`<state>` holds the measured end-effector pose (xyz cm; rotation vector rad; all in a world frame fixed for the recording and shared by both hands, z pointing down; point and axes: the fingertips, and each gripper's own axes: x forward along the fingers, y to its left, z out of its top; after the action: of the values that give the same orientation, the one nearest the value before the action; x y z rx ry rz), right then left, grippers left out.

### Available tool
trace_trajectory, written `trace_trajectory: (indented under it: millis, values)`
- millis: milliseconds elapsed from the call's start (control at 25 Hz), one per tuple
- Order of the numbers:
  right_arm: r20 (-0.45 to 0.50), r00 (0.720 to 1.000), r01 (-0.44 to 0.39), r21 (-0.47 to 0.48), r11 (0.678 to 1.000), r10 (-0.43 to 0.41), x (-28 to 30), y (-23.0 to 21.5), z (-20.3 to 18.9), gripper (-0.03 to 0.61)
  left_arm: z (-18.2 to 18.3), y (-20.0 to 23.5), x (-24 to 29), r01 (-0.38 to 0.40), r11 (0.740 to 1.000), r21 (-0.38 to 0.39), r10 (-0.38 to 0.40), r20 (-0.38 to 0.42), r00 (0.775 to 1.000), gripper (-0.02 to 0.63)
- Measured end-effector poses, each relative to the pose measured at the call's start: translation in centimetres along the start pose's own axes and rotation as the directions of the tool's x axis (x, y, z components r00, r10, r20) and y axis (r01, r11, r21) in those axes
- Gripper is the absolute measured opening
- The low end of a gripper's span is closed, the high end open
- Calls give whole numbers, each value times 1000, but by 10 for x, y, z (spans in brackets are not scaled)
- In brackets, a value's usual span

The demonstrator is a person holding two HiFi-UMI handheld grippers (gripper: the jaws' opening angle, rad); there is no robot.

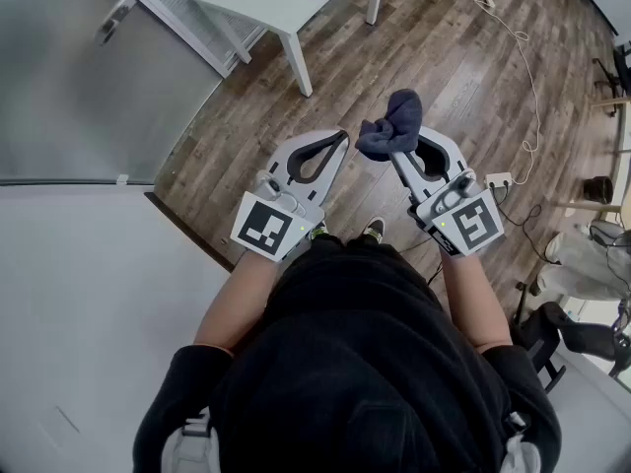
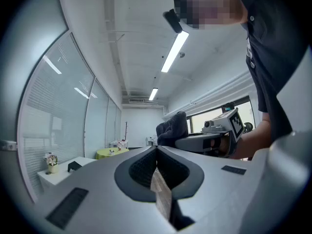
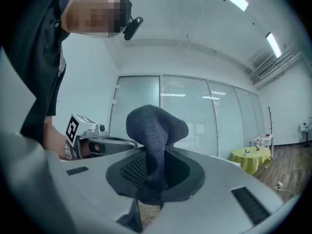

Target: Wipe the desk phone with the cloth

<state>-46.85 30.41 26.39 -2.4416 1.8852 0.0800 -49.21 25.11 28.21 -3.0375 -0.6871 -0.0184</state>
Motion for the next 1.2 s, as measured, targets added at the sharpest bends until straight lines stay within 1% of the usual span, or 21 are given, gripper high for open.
trace_trajectory:
  millis: [200, 400, 640, 920, 1200]
  values:
    - [-5, 1000, 9, 0, 1000, -9, -2, 3, 1, 77, 2, -2, -3, -2, 1000, 0, 2, 0, 1000, 11]
    - [-44, 999, 29, -34, 999, -30, -2, 2, -8, 77, 2, -2, -6, -2, 1000, 6, 2, 0, 1000, 11]
    - [-37, 999, 25, -13, 1000, -26, 7, 15, -5, 78, 5, 3, -18, -3, 1000, 15, 3, 8, 1000, 11]
    - [-41, 998, 46, -4, 999, -46, 30, 31, -13, 78, -1, 26, -42, -6, 1000, -5, 6, 15, 1000, 11]
    - [-44, 996, 71, -11, 997, -72, 52, 49, -16, 78, -6, 47, -61, 12, 1000, -17, -11, 23, 1000, 11]
